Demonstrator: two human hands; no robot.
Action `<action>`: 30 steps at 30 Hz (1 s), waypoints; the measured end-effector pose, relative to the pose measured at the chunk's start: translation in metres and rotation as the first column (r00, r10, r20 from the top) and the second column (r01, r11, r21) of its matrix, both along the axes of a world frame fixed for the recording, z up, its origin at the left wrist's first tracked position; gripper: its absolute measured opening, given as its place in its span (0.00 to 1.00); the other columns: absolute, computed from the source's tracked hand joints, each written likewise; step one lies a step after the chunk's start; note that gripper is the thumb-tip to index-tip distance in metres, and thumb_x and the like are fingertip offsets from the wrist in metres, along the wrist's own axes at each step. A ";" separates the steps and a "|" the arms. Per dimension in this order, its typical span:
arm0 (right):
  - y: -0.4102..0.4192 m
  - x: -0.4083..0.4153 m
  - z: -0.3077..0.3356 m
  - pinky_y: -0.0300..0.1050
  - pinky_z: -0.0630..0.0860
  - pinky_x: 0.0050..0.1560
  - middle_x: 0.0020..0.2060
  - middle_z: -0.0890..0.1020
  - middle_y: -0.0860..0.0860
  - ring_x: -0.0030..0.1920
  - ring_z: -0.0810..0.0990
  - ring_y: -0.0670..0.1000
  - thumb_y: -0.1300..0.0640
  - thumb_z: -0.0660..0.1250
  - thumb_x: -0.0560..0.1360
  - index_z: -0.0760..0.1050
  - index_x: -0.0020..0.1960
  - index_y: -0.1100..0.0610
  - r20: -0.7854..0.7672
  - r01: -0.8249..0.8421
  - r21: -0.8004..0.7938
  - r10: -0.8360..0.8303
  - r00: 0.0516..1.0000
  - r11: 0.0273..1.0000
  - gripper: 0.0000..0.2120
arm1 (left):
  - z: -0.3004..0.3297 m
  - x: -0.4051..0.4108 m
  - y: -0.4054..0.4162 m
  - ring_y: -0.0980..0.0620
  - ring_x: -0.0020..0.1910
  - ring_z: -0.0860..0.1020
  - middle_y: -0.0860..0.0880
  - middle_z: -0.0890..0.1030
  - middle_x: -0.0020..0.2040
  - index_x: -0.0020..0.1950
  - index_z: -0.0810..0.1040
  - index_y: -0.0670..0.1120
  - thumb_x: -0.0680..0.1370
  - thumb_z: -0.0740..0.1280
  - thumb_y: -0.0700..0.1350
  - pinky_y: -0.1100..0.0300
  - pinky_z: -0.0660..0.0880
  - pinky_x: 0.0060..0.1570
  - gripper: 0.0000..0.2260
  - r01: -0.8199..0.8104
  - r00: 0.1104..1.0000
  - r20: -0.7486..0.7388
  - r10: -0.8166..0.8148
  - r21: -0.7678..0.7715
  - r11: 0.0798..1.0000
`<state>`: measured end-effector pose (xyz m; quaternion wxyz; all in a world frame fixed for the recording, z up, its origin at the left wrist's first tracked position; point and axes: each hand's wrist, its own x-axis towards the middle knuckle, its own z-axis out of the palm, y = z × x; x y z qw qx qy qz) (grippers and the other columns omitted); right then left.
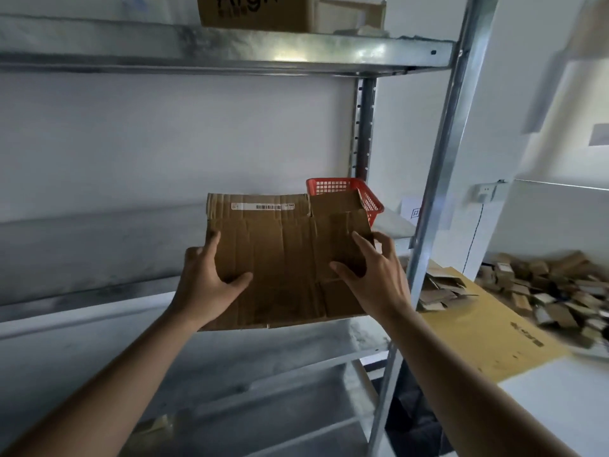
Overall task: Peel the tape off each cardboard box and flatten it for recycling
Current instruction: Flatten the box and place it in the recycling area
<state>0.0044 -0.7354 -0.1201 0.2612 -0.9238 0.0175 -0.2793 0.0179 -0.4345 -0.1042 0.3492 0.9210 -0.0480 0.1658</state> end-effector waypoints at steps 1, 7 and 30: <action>-0.015 -0.011 -0.003 0.59 0.81 0.62 0.78 0.63 0.52 0.71 0.73 0.60 0.28 0.67 0.73 0.65 0.80 0.44 -0.012 0.014 -0.007 -0.014 1.000 1.000 0.40 | -0.003 -0.009 -0.015 0.40 0.74 0.69 0.41 0.65 0.77 0.85 0.54 0.51 0.74 0.77 0.58 0.48 0.71 0.66 0.47 0.011 1.000 0.000 -0.011 0.000 1.000; -0.120 -0.086 -0.026 0.60 0.80 0.63 0.79 0.63 0.52 0.74 0.71 0.59 0.28 0.67 0.74 0.64 0.80 0.44 -0.053 0.092 -0.021 -0.093 0.994 0.996 0.40 | -0.028 -0.061 -0.122 0.41 0.80 0.62 0.43 0.59 0.82 0.85 0.51 0.53 0.75 0.75 0.60 0.47 0.68 0.71 0.47 0.088 0.995 -0.046 -0.087 0.000 0.996; -0.468 -0.172 -0.115 0.60 0.73 0.68 0.81 0.57 0.58 0.76 0.65 0.64 0.35 0.67 0.78 0.59 0.83 0.48 -0.375 0.370 -0.055 -0.363 0.853 0.927 0.39 | -0.123 -0.060 -0.502 0.35 0.77 0.64 0.39 0.56 0.79 0.85 0.46 0.49 0.74 0.70 0.69 0.40 0.69 0.72 0.51 0.410 0.883 -0.355 -0.306 0.266 0.872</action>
